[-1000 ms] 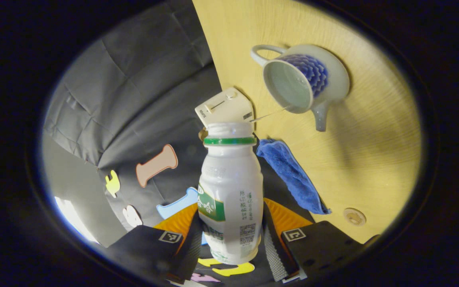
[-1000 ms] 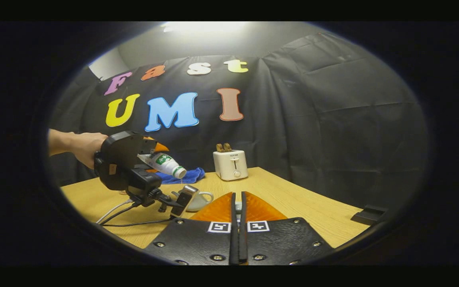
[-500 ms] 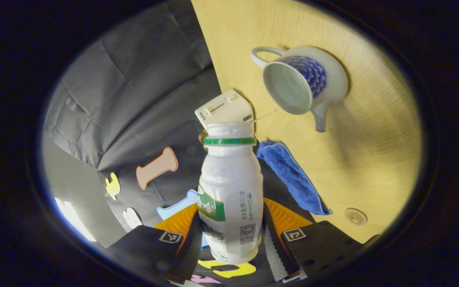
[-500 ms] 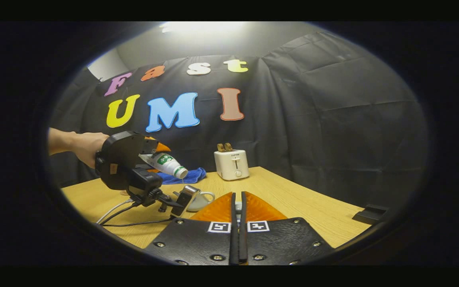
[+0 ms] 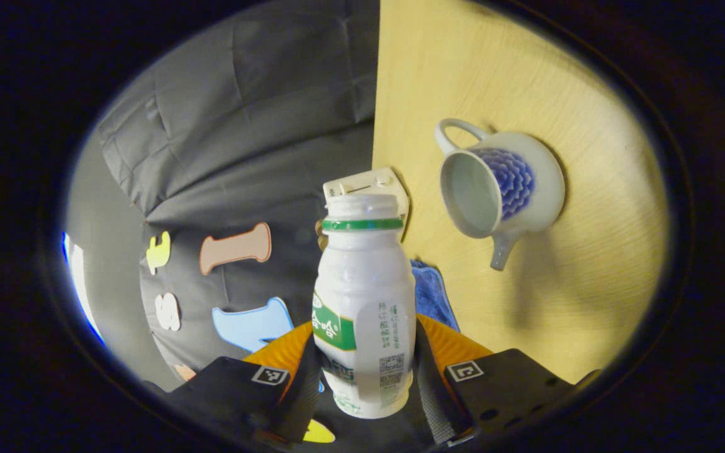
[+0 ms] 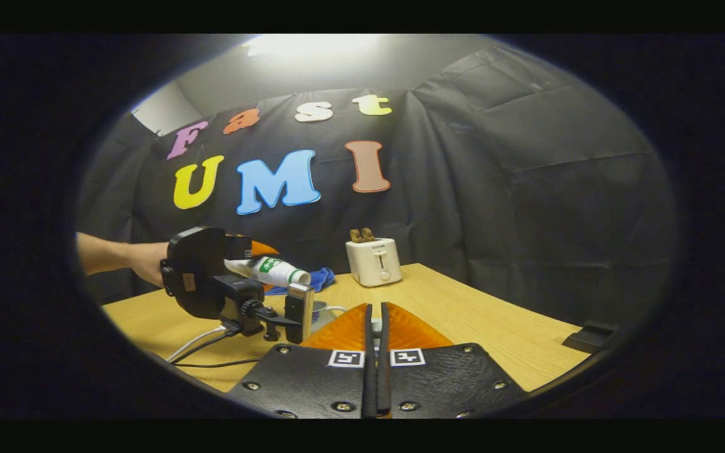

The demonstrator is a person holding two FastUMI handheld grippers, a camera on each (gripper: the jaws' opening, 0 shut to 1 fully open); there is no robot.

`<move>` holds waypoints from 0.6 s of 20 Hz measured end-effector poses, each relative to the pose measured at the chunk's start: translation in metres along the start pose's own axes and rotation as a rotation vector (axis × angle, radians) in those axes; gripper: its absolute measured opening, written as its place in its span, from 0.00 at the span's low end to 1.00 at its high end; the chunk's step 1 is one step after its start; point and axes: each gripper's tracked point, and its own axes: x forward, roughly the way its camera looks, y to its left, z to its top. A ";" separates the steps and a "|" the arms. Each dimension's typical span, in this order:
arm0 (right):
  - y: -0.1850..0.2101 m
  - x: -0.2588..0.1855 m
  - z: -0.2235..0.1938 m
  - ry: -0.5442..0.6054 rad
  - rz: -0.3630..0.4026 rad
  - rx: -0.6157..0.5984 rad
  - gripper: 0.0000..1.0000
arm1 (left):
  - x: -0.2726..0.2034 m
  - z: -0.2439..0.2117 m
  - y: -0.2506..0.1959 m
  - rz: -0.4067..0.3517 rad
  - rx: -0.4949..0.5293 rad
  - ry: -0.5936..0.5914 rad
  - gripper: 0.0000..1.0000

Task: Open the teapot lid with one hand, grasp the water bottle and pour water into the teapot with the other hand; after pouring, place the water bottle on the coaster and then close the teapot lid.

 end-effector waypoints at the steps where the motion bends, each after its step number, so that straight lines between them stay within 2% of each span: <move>1: 0.001 -0.002 0.005 -0.010 0.006 -0.001 0.01 | 0.003 -0.004 -0.004 0.002 -0.067 -0.006 0.82; 2: 0.004 -0.003 0.009 -0.020 0.016 -0.004 0.01 | 0.001 -0.010 -0.009 0.004 -0.146 -0.004 0.82; 3: 0.008 -0.004 0.013 -0.029 0.028 -0.004 0.17 | -0.003 -0.013 -0.014 0.005 -0.230 -0.003 0.76; 4: 0.014 -0.006 0.015 -0.034 0.047 0.004 0.17 | -0.008 -0.017 -0.018 0.014 -0.312 0.001 0.76; 5: 0.020 -0.005 0.015 -0.034 0.066 0.013 0.01 | -0.010 -0.020 -0.025 0.007 -0.391 0.002 0.79; 6: 0.024 -0.003 0.013 -0.030 0.073 0.012 0.01 | -0.012 -0.020 -0.028 0.015 -0.465 -0.005 0.82; 8: 0.028 0.001 0.014 -0.027 0.078 -0.002 0.01 | -0.017 -0.027 -0.021 0.061 -0.586 -0.017 0.76; 9: 0.032 0.003 0.015 -0.023 0.084 -0.007 0.01 | -0.025 -0.031 -0.015 0.073 -0.665 -0.024 0.76; 10: 0.037 0.006 0.014 -0.020 0.094 -0.015 0.01 | -0.028 -0.036 -0.015 0.072 -0.769 -0.030 0.76; 11: 0.041 0.012 0.012 -0.012 0.101 -0.038 0.01 | -0.031 -0.045 -0.019 0.055 -0.886 -0.024 0.82; 12: 0.046 0.018 0.010 -0.006 0.111 -0.065 0.01 | -0.035 -0.051 -0.020 0.048 -1.010 -0.028 0.82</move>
